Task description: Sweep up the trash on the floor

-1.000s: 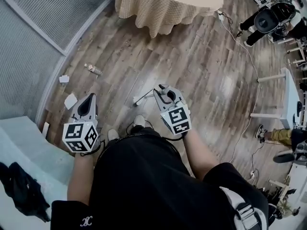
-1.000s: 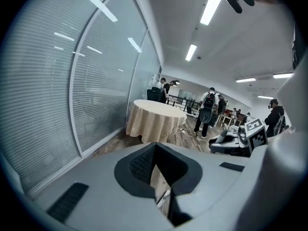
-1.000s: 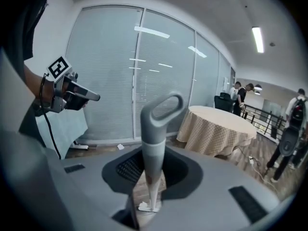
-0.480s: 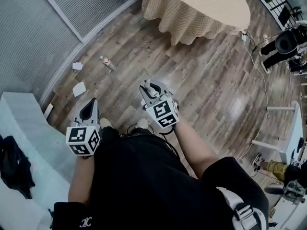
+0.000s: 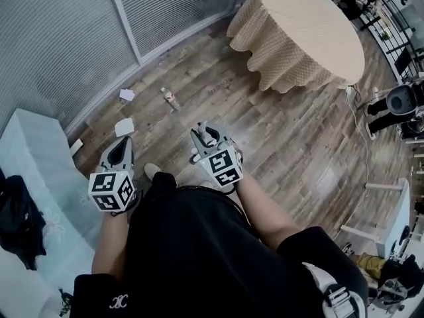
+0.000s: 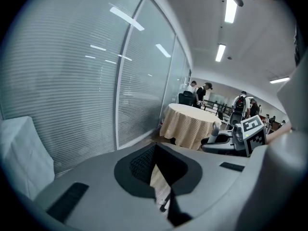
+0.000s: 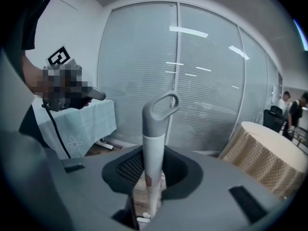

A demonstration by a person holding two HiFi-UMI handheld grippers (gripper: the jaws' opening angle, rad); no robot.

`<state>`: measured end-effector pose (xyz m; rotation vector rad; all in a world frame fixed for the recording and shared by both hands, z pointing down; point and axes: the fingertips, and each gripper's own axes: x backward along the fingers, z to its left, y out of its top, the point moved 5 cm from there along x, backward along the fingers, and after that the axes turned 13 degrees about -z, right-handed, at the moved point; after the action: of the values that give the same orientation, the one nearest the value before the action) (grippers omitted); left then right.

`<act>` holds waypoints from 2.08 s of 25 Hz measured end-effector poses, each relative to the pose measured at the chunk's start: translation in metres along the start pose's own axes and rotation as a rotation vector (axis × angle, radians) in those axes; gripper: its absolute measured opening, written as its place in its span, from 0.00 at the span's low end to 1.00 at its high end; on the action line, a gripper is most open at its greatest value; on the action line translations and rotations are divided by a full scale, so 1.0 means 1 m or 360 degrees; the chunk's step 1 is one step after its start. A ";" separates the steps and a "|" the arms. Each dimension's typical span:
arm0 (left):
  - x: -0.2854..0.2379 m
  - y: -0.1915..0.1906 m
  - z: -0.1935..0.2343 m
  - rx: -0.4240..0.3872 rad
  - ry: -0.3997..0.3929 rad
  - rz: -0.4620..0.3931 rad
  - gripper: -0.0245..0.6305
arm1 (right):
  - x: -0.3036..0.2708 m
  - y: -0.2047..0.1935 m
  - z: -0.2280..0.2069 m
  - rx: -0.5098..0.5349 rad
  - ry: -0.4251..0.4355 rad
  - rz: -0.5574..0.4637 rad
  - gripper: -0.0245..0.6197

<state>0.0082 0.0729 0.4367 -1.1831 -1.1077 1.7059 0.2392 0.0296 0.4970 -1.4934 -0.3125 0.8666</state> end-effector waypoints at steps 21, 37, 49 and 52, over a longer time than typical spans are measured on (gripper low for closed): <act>0.002 0.025 0.213 0.0194 0.0263 -0.0120 0.03 | -0.236 0.149 0.091 0.0062 0.0470 -0.0126 0.19; 0.090 0.001 0.233 0.0458 0.1251 -0.0264 0.03 | -0.385 0.200 0.208 0.0321 0.1443 -0.0346 0.19; 0.098 -0.017 0.193 0.0536 0.1530 -0.0252 0.03 | -0.382 0.145 0.183 0.0438 0.1599 -0.0192 0.19; 0.083 -0.015 0.193 0.0516 0.1470 -0.0215 0.03 | -0.370 0.138 0.148 0.0408 0.1541 -0.0180 0.19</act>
<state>-0.1977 0.1106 0.4639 -1.4047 -0.3145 0.9698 -0.1518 -0.1274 0.5022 -1.4640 0.4143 0.0246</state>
